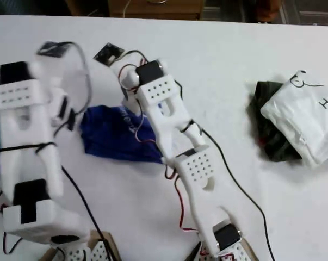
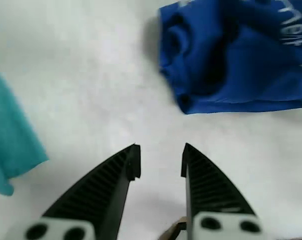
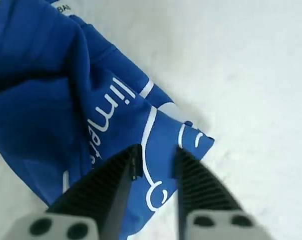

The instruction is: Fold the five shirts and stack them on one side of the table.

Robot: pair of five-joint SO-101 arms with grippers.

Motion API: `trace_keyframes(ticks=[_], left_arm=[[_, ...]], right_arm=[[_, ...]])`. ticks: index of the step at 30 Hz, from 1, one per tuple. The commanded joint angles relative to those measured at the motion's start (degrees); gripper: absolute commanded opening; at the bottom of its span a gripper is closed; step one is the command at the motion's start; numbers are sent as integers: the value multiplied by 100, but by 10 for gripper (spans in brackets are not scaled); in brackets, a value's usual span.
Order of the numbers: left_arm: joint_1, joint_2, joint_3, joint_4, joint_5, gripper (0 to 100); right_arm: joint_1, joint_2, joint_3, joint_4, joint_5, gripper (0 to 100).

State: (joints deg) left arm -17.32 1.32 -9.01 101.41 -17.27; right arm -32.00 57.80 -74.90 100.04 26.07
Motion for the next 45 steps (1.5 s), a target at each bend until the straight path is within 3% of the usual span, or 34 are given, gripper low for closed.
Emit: trace_keyframes(ticks=[1,7,13,19,28,31,38,45], left_arm=[[686,-229,-22,44,220,153],[1477,-229,-22,-396,220,153],[1881,-193,-13,-949,176,80],[2303,712,-66,-1442,176,78],[2347,1811,-690,-1152,158,76],[2374,1943,-769,-791,-281,76],[1468,2400,-760,18,-1292,76],[554,2084,-470,114,-2444,38]], right_arm=[[154,92,-211,4,18,18],[725,453,-211,-215,18,18],[1051,655,-211,-224,18,18],[1218,699,-211,-242,-299,18],[1226,699,-185,-330,-378,18],[1226,699,-158,-400,-378,18],[1235,699,-167,-409,-387,18],[1235,699,-176,-611,-378,18]])
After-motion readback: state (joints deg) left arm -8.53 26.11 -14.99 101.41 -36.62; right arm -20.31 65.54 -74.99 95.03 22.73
